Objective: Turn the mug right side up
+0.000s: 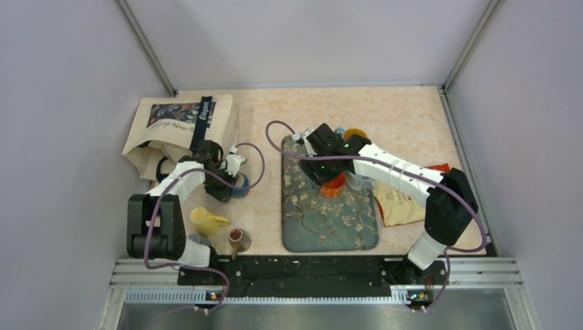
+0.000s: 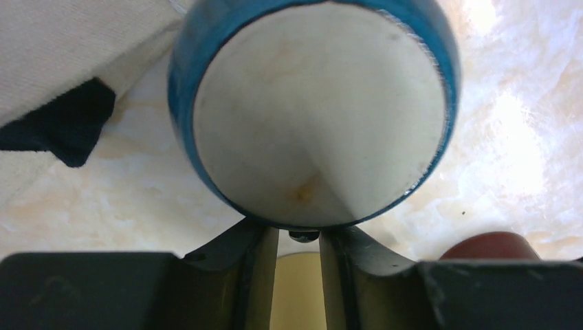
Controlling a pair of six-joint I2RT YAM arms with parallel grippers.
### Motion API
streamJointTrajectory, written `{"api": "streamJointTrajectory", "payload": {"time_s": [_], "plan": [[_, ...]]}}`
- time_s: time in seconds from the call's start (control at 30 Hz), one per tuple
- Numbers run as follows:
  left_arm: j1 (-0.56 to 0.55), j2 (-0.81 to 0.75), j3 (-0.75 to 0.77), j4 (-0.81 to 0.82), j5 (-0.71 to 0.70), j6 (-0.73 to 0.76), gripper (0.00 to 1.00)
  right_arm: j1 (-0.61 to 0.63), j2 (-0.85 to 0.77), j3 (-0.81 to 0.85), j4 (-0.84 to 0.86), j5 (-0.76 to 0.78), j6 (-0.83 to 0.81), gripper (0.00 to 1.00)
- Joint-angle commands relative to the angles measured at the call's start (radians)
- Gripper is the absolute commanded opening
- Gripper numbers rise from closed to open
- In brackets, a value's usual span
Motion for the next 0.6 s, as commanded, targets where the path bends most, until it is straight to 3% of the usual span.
{"api": "streamJointTrajectory", "payload": {"time_s": [0.0,0.37,0.57], "plan": [[0.0,0.024,0.026,0.118,0.014,0.009,0.32,0.013,-0.073,-0.028,0.024,0.011,0.021,0.66],[0.0,0.075,0.056,0.157,0.094,0.043,0.38,0.012,-0.112,-0.053,0.024,0.011,0.025,0.68],[0.0,0.013,0.036,0.149,0.205,0.149,0.48,0.012,-0.144,-0.063,0.032,0.004,0.014,0.72]]}}
